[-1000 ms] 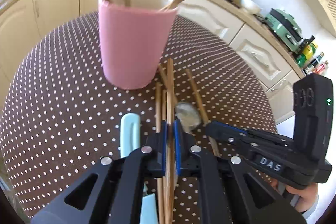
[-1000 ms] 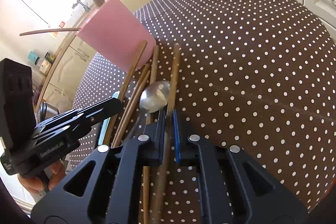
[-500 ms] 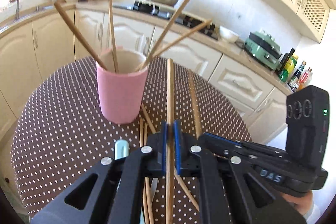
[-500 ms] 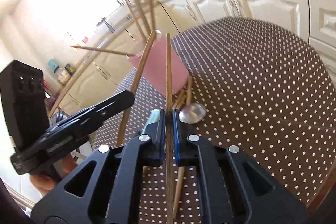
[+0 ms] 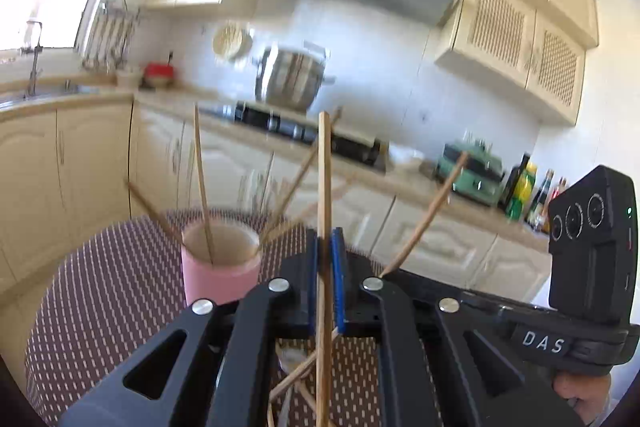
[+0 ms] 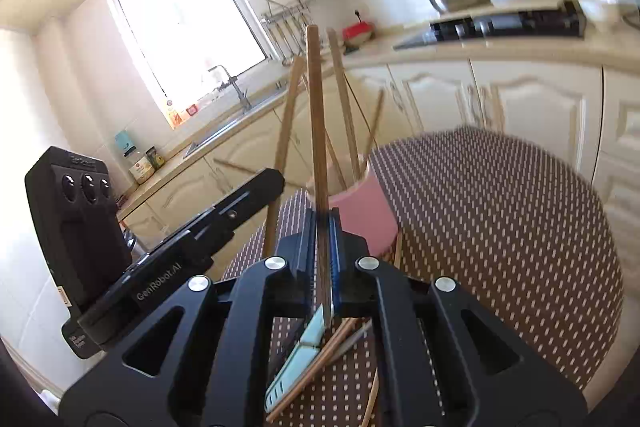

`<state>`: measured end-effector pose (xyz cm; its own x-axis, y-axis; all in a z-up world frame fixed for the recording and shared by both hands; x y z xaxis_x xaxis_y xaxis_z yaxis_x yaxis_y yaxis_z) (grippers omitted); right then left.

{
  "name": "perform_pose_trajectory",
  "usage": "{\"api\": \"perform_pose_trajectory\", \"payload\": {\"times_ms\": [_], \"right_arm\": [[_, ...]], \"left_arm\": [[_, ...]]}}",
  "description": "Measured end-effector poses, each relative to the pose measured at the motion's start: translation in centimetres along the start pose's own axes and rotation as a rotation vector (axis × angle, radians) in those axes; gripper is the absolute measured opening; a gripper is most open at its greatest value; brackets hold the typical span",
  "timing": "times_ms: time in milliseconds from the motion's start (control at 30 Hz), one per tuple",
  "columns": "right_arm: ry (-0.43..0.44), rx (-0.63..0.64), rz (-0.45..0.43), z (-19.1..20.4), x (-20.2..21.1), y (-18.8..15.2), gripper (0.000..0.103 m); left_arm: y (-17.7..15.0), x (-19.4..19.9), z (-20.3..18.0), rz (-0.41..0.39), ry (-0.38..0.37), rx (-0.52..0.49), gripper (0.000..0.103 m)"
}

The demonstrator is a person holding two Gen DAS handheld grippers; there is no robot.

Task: Organize utensils
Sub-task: 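Lift both held chopsticks upright toward the pink cup, then carry both upright chopsticks above the pink cup and lower them in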

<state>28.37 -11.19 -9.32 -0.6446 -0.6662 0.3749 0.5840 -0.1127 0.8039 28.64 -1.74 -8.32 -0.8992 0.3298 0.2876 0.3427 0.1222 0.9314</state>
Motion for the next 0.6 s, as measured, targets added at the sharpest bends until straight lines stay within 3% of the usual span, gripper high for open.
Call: {"api": "perform_pose_trajectory", "payload": {"times_ms": [233, 600], "right_arm": [[0.028, 0.072, -0.074, 2.7, -0.7, 4.5, 0.007], [-0.020, 0.210, -0.189, 6.0, -2.8, 9.5, 0.006]], "left_arm": [[5.7, 3.2, 1.3, -0.242, 0.041, 0.007, 0.007], [11.0, 5.3, 4.0, -0.505, 0.109, 0.076, 0.007]]}}
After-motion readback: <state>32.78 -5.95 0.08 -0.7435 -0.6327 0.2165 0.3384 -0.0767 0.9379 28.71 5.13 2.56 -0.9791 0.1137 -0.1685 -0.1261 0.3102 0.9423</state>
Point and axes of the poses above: each gripper's, at about its wrist camera, not at the fingertips, and x roughly against the way its jaws point, z to its left, y to its top, the point moved 8 cm from there along -x, roughly the way its jaws point, and after that the axes turned 3 degrees about -x, right-handed, at the moved point
